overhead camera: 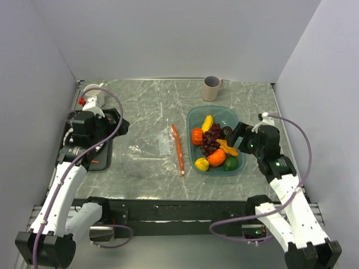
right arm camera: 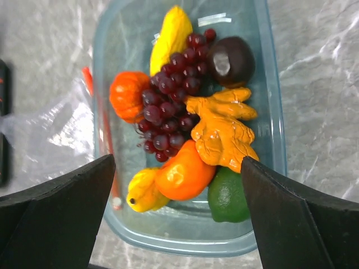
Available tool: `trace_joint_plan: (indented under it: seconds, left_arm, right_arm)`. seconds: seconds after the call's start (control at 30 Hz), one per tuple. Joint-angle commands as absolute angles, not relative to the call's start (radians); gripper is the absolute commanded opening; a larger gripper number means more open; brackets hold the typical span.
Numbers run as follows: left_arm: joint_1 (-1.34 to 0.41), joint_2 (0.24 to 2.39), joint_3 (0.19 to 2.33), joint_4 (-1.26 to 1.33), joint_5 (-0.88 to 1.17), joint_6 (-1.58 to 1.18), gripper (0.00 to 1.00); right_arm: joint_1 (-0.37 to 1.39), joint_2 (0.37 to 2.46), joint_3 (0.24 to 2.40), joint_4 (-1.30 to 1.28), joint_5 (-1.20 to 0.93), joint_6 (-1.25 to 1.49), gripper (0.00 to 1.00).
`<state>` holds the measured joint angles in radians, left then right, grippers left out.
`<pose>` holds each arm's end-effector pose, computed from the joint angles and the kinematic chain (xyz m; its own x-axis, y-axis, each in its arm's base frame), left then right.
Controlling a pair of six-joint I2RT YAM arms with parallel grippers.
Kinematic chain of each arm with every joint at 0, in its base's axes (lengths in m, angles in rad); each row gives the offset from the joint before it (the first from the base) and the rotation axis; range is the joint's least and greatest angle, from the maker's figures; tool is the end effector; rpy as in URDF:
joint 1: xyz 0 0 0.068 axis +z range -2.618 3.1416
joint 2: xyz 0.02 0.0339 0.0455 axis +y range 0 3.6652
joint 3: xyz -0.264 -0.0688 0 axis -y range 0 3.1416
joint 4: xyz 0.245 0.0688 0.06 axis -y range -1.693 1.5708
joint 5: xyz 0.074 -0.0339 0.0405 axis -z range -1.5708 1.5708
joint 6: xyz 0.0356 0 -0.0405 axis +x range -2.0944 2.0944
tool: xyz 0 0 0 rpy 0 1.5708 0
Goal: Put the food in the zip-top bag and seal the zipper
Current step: Adjust the bin at the center of the board.
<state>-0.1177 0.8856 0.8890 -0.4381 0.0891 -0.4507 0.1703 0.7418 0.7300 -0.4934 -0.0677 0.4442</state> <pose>0.1953 -0.0263 0.3326 -0.4623 -0.3822 -0.8001 -0.0047 0.9034 -0.4288 0.1641 0.0307 0.2960 -0.5284 0.3442 -0.7761 -0.0004 0.9140 0.4056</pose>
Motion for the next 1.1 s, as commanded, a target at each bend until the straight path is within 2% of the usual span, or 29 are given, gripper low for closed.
trace_joint_plan:
  seconds: [0.0, 0.1, 0.27, 0.33, 0.37, 0.63, 0.83, 1.07]
  left_arm:
    - [-0.118, 0.968, 0.979, -0.508, 0.005, -0.446, 0.99]
    - [-0.117, 1.035, 0.941, -0.505, 0.124, -0.417, 0.99]
    - [-0.117, 1.214, 0.937, -0.604, 0.377, -0.411, 0.99]
    - [-0.124, 1.227, 0.910, -0.565, 0.542, -0.414, 0.99]
    - [-0.146, 1.204, 0.881, -0.548, 0.557, -0.429, 0.99]
    - [-0.279, 1.077, 0.790, -0.338, 0.509, -0.610, 0.99]
    - [-0.376, 1.127, 0.778, -0.270, 0.433, -0.663, 0.99]
    - [-0.480, 1.236, 0.796, -0.222, 0.365, -0.701, 0.99]
  right_arm:
    - [0.172, 0.643, 0.678, -0.427, -0.011, 0.489, 1.00]
    - [0.172, 0.606, 0.626, -0.306, -0.072, 0.439, 1.00]
    - [0.173, 0.719, 0.683, -0.306, -0.240, 0.459, 1.00]
    - [0.173, 0.774, 0.660, -0.273, -0.282, 0.498, 1.00]
    - [0.173, 0.791, 0.647, -0.240, -0.332, 0.511, 1.00]
    - [0.181, 0.920, 0.721, -0.308, -0.391, 0.453, 1.00]
    - [0.173, 0.976, 0.749, -0.402, -0.074, 0.524, 1.00]
    - [0.144, 1.171, 0.824, -0.393, -0.019, 0.518, 1.00]
